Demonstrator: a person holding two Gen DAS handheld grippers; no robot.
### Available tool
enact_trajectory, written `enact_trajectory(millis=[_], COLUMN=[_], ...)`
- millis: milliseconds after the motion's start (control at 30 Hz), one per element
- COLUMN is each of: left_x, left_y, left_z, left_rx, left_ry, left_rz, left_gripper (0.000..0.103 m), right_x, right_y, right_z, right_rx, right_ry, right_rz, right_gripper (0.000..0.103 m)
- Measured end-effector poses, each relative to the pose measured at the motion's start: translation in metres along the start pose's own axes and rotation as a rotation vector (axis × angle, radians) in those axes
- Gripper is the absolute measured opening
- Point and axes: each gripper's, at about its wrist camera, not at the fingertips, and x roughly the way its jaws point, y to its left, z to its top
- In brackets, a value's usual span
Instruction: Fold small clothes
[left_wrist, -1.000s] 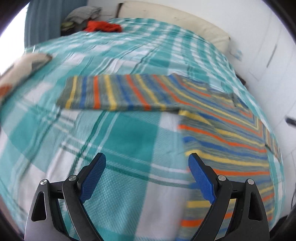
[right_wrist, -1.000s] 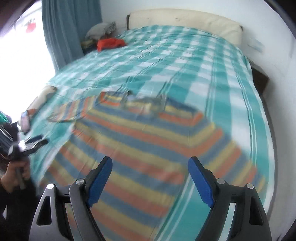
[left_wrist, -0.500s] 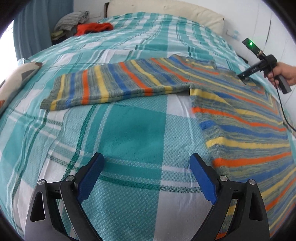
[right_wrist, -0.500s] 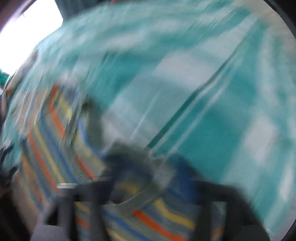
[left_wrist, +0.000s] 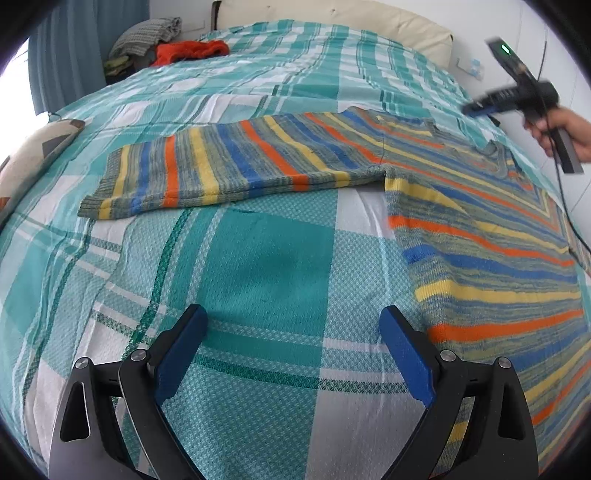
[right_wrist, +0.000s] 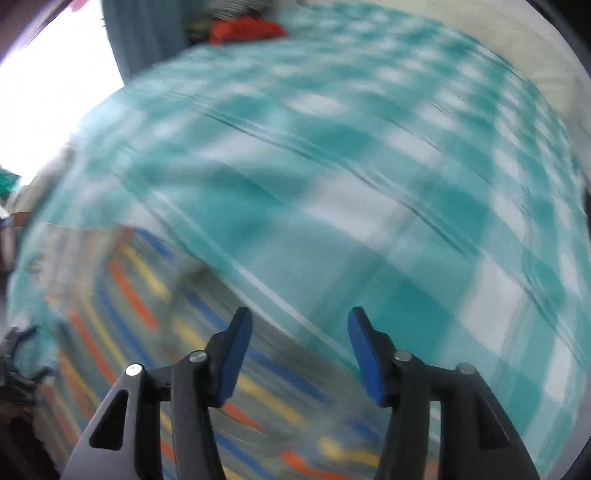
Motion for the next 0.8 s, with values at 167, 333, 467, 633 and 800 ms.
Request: enact_trajectory(millis=[167, 333, 467, 633, 800], left_x=[0.0, 0.0, 0.0, -0.014, -0.064], left_y=[0.0, 0.003, 0.005, 0.015, 0.021], left_z=[0.0, -0.001, 0.0, 0.002, -0.007], left_rx=[0.003, 0.007, 0.006, -0.073, -0.157], left_ry=[0.0, 0.004, 0.007, -0.036, -0.132], left_rz=[-0.005, -0.009, -0.009, -0.024, -0.107], left_gripper=[0.096, 0.096, 0.096, 0.096, 0.096], right_x=[0.063, 0.087, 0.058, -0.027, -0.096], right_y=[0.075, 0.083, 0.071, 0.071, 0.114], right_z=[0.026, 0.029, 0.015, -0.07, -0.22], right_rx=[-0.156, -0.06, 0.028, 0.12, 0.154], right_ry=[0.132, 0.066, 0.017, -0.058, -0.052], right_rz=[0.03, -0.213, -0.273, -0.158, -0.092], right_gripper=[0.037, 0.028, 0.039, 0.056, 0.058])
